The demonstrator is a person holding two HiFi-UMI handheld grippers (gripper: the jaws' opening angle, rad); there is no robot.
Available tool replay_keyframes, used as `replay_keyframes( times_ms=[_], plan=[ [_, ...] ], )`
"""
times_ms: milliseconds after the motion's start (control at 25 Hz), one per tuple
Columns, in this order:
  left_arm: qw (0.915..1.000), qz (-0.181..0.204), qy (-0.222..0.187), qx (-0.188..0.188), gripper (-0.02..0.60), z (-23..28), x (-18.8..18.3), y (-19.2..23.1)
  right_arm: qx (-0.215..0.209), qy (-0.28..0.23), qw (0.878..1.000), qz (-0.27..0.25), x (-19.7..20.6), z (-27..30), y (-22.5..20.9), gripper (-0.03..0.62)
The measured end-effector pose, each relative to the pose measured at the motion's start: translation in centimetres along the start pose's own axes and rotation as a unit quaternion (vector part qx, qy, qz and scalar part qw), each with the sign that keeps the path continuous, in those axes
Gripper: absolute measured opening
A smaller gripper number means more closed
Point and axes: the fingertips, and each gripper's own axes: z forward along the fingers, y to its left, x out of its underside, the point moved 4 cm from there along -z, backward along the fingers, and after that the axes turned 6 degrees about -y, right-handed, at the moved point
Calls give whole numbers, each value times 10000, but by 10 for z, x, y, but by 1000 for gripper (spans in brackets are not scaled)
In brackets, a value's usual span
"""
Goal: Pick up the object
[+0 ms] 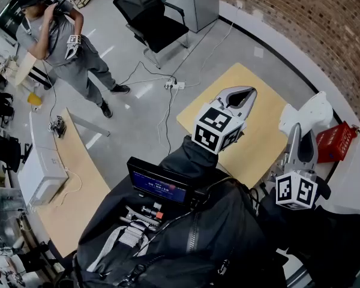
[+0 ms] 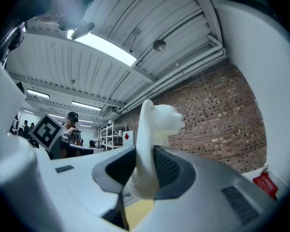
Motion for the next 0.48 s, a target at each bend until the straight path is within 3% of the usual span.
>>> replay_keyframes(
  times_ms=[480],
  plan=[
    [10000,2,7,25,0,-2,0,-2,-30,55,10000,-35,2,-3,3,120]
  ],
)
